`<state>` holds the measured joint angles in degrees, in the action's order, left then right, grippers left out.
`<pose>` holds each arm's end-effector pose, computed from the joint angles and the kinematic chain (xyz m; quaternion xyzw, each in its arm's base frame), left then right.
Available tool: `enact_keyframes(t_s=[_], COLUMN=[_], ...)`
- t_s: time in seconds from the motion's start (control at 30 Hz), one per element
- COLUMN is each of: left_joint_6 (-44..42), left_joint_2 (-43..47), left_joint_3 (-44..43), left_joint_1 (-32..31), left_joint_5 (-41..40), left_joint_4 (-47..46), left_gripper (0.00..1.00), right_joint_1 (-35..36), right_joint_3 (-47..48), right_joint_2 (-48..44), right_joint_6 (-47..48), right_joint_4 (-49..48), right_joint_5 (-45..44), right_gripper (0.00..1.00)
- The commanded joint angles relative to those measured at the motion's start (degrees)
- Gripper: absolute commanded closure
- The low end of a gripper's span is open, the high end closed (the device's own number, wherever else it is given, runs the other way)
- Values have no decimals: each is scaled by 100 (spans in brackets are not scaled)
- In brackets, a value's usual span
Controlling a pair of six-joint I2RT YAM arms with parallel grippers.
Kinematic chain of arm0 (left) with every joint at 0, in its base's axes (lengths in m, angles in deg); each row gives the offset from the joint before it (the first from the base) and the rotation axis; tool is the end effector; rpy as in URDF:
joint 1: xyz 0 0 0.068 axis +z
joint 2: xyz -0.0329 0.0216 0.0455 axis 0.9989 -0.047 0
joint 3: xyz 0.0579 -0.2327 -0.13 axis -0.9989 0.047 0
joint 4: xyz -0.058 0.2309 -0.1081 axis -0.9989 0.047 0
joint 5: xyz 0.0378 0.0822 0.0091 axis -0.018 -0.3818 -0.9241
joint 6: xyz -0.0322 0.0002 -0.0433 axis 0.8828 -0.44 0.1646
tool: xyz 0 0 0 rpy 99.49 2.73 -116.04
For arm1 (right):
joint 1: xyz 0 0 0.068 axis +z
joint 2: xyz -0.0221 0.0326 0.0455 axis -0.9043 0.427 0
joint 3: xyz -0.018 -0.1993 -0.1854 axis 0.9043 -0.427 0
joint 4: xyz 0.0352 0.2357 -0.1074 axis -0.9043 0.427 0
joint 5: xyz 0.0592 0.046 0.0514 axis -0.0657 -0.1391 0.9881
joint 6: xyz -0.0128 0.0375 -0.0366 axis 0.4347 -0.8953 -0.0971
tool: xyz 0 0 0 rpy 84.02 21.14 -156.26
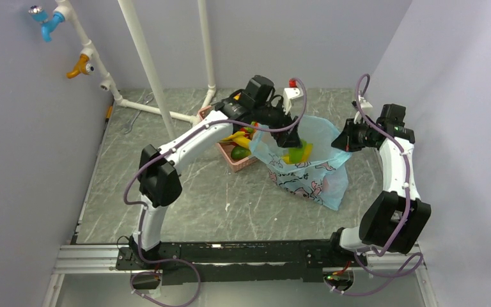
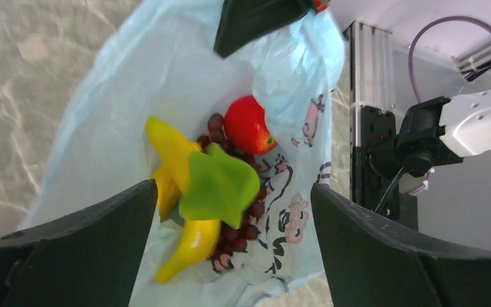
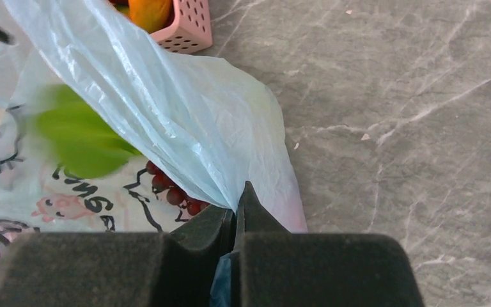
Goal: Place the fake fruits into the plastic bag and tie a complex knot
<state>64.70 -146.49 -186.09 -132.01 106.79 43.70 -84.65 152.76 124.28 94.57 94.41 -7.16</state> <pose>0.3201 -0.3505 0.3658 0.4890 0.6529 -0.4642 0.3451 0.2703 -0.0719 0.3039 -0.0977 0.8911 0.2490 0.3666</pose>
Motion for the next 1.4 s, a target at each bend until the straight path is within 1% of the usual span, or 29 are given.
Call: enact_keyframes(t_s=[0.0, 0.03, 0.07, 0.17, 0.23, 0.3, 0.37, 0.43, 0.5, 0.6, 0.67, 0.73, 0.83, 0.9, 0.93, 0.97, 1.0, 1.03, 1.07, 1.1, 1.13, 1.23, 1.3, 1.37], left_joint_6=[48, 99, 152, 447, 184, -284, -584, -673, -716, -748, -608, -476, -422, -332, -293, -223, -200, -219, -284, -385, -482, -502, -504, -524], left_joint_2=[152, 339, 608, 1799, 2589, 3275, 3609, 3711, 3592, 3202, 2950, 2691, 2416, 2486, 2545, 2599, 2619, 2616, 2623, 2674, 2795, 3455, 3915, 4251], left_joint_3=[-486, -447, -182, 1135, 2032, 2821, 3431, 3822, 3897, 3658, 3602, 3519, 3346, 3466, 3583, 3687, 3687, 3600, 3438, 3189, 3004, 2785, 2738, 2711], left_joint_1=[12, 96, 204, 687, 1016, 1104, 1137, 1134, 1116, 1050, 947, 854, 689, 651, 632, 605, 583, 577, 572, 577, 595, 717, 762, 762], left_joint_5=[-483, -497, -417, -308, -397, -857, -915, -807, -707, -519, -660, -501, -331, -74, -15, -34, 28, 92, 176, 292, 413, 1005, 1389, 1828], left_joint_4=[348, 363, 288, -196, -324, -279, -398, -614, -786, -772, -925, -1005, -825, -969, -1106, -1234, -1225, -1105, -886, -594, -290, 160, 441, 711], left_gripper=[1, 1, 1, 1, 1, 1, 0, 1, 1, 1, 1, 2, 12, 23, 27, 34, 47, 68, 87, 98, 100, 100, 100, 100], right_joint_1=[58, 59, 59, 61, 73, 95, 143, 231, 335, 457, 511, 514, 509, 512, 515, 515, 509, 512, 521, 516, 520, 675, 939, 1375], right_joint_3=[60, 64, 64, 75, 90, 87, 94, 95, 63, 21, -23, -18, -90, -175, -223, -262, -270, -265, -256, -235, -172, 34, 151, 298], right_joint_2=[-212, -217, -223, -242, -243, -265, -307, -326, -348, -442, -515, -549, -652, -727, -760, -780, -789, -790, -802, -817, -813, -832, -915, -1042], right_joint_6=[431, 508, 561, 644, 704, 741, 755, 742, 792, 793, 751, 739, 847, 1023, 1107, 1171, 1229, 1282, 1317, 1333, 1358, 1454, 1447, 1474], right_joint_4=[201, 255, 288, 323, 355, 369, 386, 430, 526, 600, 541, 558, 552, 591, 594, 610, 642, 692, 717, 746, 804, 1023, 1112, 1276], right_joint_5=[276, 258, 250, 194, 150, 81, 28, 12, -34, -115, -215, -228, -233, -205, -176, -143, -85, -31, 7, 27, 53, 121, 126, 193], right_gripper=[100, 100, 100, 100, 100, 100, 100, 100, 100, 100, 100, 100, 100, 100, 100, 100, 100, 100, 100, 100, 100, 100, 100, 100])
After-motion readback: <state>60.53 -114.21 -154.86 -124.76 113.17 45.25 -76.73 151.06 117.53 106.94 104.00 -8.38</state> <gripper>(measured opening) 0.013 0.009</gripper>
